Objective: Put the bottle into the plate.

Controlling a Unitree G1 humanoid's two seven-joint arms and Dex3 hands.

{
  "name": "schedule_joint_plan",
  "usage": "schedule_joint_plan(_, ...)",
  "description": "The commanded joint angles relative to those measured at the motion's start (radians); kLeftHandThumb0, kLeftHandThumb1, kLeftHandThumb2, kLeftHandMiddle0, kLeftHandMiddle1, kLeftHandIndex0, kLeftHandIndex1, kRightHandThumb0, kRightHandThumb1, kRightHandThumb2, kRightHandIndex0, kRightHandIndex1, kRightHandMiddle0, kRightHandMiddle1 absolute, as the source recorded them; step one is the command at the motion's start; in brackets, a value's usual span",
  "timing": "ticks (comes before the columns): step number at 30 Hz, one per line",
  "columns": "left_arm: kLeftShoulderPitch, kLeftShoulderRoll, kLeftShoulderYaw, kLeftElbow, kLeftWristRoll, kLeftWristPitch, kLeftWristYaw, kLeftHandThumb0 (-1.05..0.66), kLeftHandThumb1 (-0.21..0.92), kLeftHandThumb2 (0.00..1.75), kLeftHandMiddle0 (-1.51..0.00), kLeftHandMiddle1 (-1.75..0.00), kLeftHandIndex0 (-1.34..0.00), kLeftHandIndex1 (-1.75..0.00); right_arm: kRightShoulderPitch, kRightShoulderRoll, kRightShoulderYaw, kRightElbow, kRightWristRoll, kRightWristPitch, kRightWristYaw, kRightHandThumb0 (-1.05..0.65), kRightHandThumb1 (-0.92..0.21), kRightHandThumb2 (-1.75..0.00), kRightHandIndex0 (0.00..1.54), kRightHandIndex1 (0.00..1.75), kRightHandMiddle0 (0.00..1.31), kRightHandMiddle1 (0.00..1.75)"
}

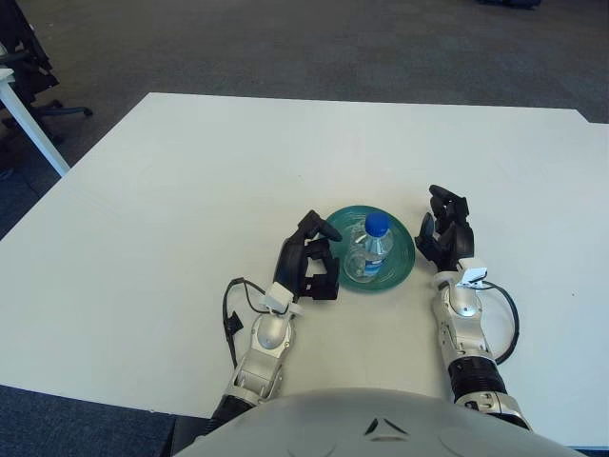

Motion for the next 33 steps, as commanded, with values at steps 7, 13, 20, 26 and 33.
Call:
schedule_joint_plan(7,-0.003,-0.070,-0.002,0.028,0.027,-0.026,0.056,-0.44,0.41,1.20,-1.12,-1.75,-0.53,-1.75,0.066,0.019,-0.003,0.075,0.008,0.046,0.002,-0.39,-0.75,-0.89,0.50,0.36,0.00,0.94)
schedule_joint_plan(13,-0.018,-0.096,0.003,0.063,0.022,-0.050,0.100,-0.44,0.43,1.17,-1.01,-1.75,-0.52,-1.75,0.064,0.013,-0.004,0.079,0.005,0.042,0.004,-0.39,-0.75,-0.90,0.50,0.37,0.00,0.97)
schedule_joint_plan(20,-0.048,-0.103,-0.002,0.119,0.055,-0.118,0.159,-0.84,0.85,0.84,-0.37,-1.38,-0.36,-1.62,0.062,0.009,-0.007,0.087,0.014,0.031,0.021,-0.40,-0.76,-0.90,0.47,0.36,0.00,0.99)
schedule_joint_plan(26,-0.092,-0.058,0.003,0.158,0.091,-0.163,0.175,-0.95,0.91,0.87,-0.31,-1.06,-0.31,-1.44,0.061,0.010,-0.013,0.091,0.021,0.027,0.035,-0.40,-0.77,-0.90,0.44,0.35,0.00,0.96)
schedule_joint_plan(33,-0.191,0.000,0.080,0.277,0.056,-0.191,0.126,-0.93,0.92,0.97,-0.37,-0.75,-0.30,-1.25,0.063,0.018,-0.029,0.082,0.045,0.046,0.057,-0.43,-0.80,-0.85,0.44,0.33,0.00,0.91)
